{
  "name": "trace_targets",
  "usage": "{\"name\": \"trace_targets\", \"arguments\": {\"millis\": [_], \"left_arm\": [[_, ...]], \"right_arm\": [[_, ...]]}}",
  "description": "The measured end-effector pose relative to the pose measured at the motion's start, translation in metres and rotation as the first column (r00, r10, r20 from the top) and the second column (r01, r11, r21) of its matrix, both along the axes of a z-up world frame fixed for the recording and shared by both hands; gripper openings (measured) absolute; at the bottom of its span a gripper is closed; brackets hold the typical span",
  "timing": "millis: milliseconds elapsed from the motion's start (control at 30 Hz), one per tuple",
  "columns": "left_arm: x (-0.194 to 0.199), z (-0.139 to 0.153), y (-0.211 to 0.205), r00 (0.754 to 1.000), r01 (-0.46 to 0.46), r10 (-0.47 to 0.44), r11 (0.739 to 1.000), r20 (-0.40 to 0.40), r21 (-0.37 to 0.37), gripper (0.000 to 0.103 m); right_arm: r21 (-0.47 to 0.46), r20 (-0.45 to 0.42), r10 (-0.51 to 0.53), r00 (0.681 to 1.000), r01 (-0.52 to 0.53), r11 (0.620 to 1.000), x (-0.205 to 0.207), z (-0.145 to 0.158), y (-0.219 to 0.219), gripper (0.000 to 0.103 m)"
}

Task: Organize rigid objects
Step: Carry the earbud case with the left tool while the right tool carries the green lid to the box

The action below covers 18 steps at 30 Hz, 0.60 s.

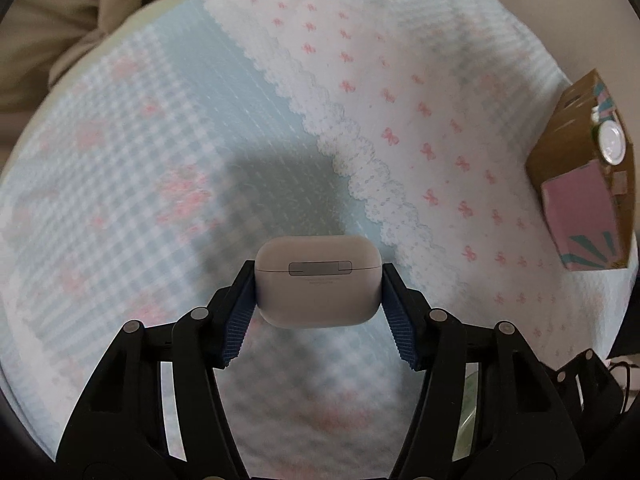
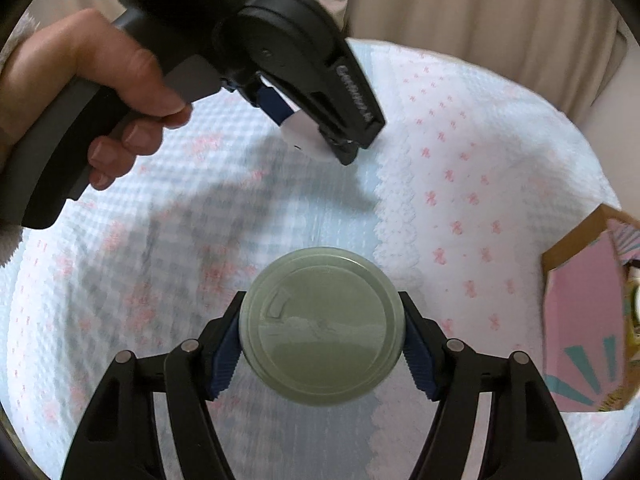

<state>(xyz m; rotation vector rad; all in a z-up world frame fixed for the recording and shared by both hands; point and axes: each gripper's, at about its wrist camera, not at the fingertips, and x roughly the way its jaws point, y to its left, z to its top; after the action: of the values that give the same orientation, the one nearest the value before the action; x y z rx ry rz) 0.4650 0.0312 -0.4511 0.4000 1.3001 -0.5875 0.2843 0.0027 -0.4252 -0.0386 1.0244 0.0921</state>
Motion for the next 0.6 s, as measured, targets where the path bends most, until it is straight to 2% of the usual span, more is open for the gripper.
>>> {"name": "trace_targets", "arguments": {"millis": [300, 400, 600], "left_arm": [[-0.046, 0.084, 0.017, 0.997, -0.026, 0.029, 0.999, 0.071, -0.043, 0.057], [-0.067, 0.112, 0.025, 0.996, -0.06, 0.064, 0.995, 0.064, -0.075, 0.057], [-0.118, 0.166, 0.037, 0.993, -0.092, 0.1, 0.988, 0.06, -0.121, 0.057]], "right_arm": [[0.001, 0.073, -0.029, 0.997, 0.029, 1.0, -0.035, 0.073, -0.005, 0.066], [0.011, 0.095, -0.052, 0.994, 0.052, 0.999, -0.057, 0.101, -0.007, 0.066], [0.083, 0.054, -0.139, 0.989, 0.134, 0.987, -0.098, 0.153, -0.024, 0.066]]}}
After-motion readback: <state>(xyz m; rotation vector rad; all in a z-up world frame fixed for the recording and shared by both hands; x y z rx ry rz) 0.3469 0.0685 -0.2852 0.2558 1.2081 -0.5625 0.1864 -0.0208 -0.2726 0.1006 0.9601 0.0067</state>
